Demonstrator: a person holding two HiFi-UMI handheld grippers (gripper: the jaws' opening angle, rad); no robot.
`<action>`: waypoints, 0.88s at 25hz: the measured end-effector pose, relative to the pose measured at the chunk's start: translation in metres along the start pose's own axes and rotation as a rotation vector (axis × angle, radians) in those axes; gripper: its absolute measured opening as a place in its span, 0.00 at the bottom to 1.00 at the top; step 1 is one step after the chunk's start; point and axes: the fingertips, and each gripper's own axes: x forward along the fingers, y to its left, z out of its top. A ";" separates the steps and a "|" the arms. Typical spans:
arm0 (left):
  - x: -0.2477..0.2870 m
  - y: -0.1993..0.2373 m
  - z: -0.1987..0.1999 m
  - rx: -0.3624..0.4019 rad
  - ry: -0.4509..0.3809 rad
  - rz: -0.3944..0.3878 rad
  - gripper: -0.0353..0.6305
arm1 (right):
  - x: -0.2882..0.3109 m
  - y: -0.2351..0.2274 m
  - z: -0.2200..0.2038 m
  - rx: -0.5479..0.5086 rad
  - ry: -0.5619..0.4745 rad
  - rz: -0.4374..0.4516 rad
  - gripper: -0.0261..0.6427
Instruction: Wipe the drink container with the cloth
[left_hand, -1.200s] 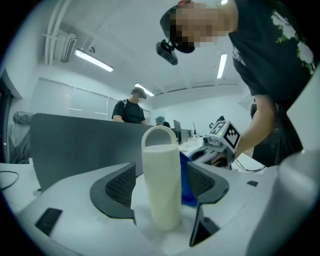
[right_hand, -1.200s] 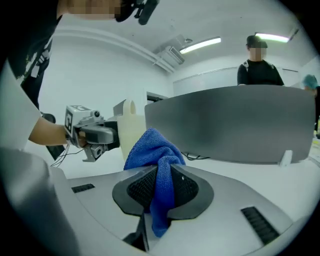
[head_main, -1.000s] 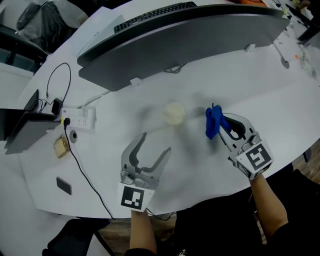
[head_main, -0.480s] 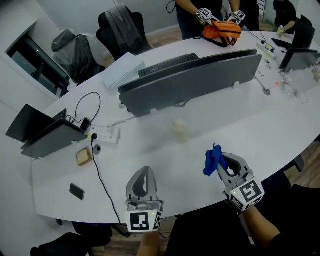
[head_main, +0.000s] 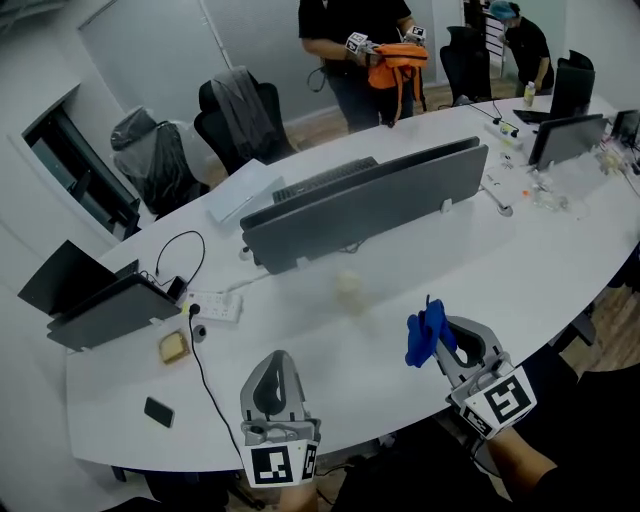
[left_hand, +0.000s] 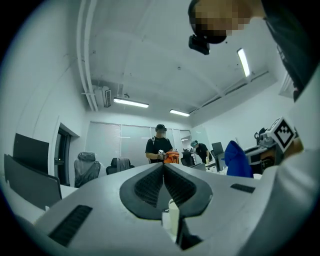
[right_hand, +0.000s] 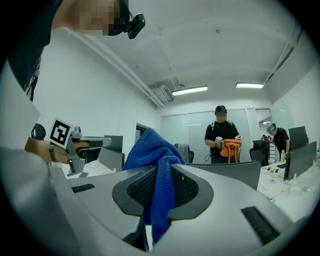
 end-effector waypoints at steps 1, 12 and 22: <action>-0.001 0.002 0.004 0.004 -0.005 -0.001 0.06 | -0.002 -0.001 0.006 -0.003 -0.015 -0.012 0.11; -0.004 -0.007 0.007 0.016 -0.013 -0.027 0.06 | -0.006 0.004 0.017 -0.030 -0.057 -0.028 0.11; -0.011 -0.007 0.018 0.031 -0.030 -0.008 0.07 | 0.001 0.020 0.023 -0.045 -0.085 0.034 0.11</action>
